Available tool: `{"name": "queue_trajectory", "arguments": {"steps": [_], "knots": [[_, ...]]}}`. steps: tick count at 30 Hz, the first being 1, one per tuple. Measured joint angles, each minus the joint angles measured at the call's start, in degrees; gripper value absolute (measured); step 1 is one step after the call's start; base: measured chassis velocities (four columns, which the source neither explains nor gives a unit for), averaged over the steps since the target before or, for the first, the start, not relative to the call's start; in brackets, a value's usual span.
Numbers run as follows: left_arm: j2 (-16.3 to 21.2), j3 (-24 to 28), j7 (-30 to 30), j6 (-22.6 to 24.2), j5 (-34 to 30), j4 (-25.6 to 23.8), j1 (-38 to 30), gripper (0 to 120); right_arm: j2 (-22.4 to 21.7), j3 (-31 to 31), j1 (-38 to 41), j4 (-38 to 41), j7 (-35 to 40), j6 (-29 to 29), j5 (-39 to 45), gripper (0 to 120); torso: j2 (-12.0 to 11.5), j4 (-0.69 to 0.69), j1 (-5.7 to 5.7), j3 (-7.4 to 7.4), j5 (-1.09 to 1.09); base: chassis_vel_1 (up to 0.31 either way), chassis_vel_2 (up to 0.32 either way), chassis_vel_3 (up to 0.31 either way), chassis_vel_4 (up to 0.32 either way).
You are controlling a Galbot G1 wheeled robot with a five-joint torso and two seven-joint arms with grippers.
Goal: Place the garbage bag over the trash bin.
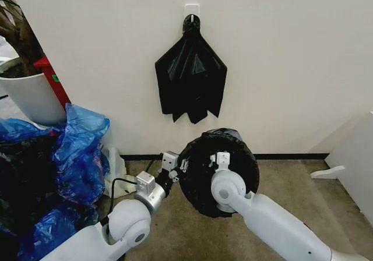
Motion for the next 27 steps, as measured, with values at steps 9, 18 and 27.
{"name": "queue_trajectory", "arguments": {"steps": [9,18,27], "knots": [[-1.37,0.13,-1.91,0.34,-0.51,3.23,-1.07,1,-1.78,-3.25,0.19,8.37,2.52,0.36,3.62,0,0.00,0.00,0.00,0.00,0.00,0.000,0.000,0.000,0.000],[-0.53,-1.35,-2.04,0.40,0.08,1.89,0.16,1,-2.49,-0.93,-0.56,6.97,2.92,0.37,3.91,0,0.00,0.01,0.00,0.00,0.00,0.000,0.000,0.000,0.000],[0.29,-1.91,-1.72,0.37,0.56,-0.25,1.13,1,-2.07,2.13,-1.47,2.95,2.21,0.55,3.57,0,0.00,0.01,0.00,0.00,0.00,0.000,0.000,0.000,0.000]]}}
